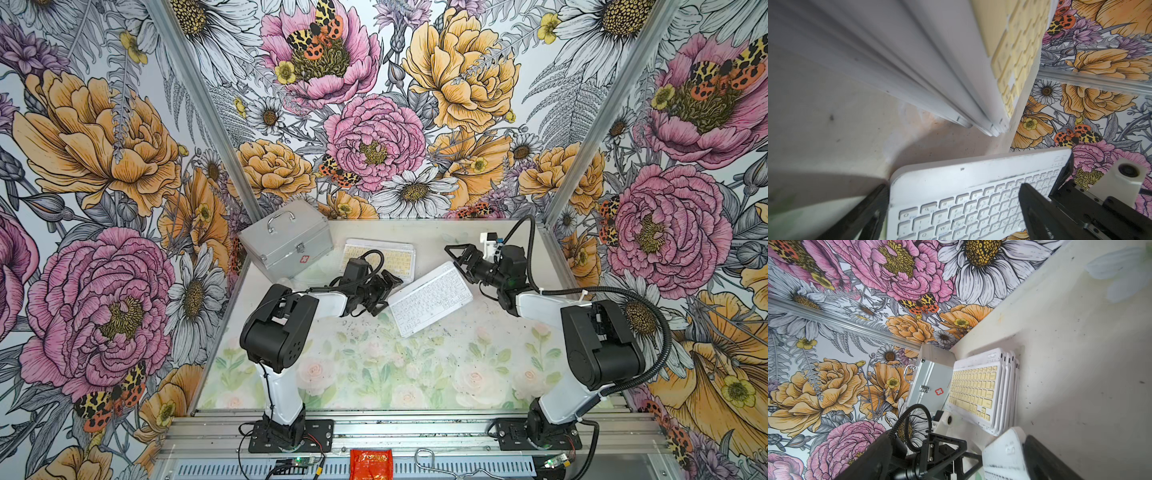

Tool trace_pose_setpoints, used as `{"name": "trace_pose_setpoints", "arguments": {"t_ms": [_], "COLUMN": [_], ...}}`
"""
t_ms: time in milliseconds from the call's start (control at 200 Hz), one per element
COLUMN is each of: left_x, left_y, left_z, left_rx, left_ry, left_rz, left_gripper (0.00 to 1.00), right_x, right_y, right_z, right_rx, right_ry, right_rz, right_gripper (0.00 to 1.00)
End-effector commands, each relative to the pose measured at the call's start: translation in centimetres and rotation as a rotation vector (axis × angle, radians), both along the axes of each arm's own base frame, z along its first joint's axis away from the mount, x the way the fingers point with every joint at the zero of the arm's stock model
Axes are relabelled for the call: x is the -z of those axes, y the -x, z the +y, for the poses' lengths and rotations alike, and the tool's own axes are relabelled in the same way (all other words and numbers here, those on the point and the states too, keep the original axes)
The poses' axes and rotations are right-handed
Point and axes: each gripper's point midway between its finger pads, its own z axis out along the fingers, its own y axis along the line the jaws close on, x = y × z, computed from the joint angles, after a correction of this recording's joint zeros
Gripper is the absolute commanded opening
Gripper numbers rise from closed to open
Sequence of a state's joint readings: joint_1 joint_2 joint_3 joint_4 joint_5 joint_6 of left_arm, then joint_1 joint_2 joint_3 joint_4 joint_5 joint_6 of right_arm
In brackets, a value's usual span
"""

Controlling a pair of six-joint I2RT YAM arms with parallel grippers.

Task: Stack the numeric keypads
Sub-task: Pick up the numeric keypad from the center of the board.

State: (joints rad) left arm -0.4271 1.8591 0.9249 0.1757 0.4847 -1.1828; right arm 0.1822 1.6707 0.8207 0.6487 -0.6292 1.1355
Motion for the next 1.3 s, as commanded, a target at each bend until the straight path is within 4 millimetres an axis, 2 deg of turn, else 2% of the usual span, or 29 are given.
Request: {"name": "trace_pose_setpoints", "arguments": {"t_ms": [0, 210, 560, 961, 1121, 1296], "left_x": [1.2, 1.4, 1.8, 2.0, 1.9, 1.8], "left_y": [2.6, 2.8, 3.2, 3.2, 3.2, 3.2], "left_z": [-2.4, -2.3, -2.2, -2.2, -2.1, -2.3], "left_rx": [0.074, 0.066, 0.059, 0.06, 0.054, 0.058], "left_ry": [0.047, 0.049, 0.06, 0.061, 0.065, 0.069], "left_rz": [0.066, 0.069, 0.076, 0.082, 0.086, 0.086], "left_gripper": [0.99, 0.99, 0.99, 0.99, 0.99, 0.99], "right_x": [1.7, 1.1, 2.3, 3.2, 4.5, 4.5], "right_y": [2.2, 1.2, 1.5, 4.5, 5.9, 7.1], "right_z": [3.8, 3.8, 3.2, 1.3, 0.8, 0.6], "right_rx": [-0.105, -0.031, 0.07, 0.1, 0.071, 0.006], "right_ry": [-0.09, -0.118, -0.132, 0.003, 0.047, 0.078], "right_rz": [0.129, 0.129, 0.198, 0.352, 0.482, 0.537], "right_gripper": [1.0, 1.0, 1.0, 1.0, 1.0, 1.0]}}
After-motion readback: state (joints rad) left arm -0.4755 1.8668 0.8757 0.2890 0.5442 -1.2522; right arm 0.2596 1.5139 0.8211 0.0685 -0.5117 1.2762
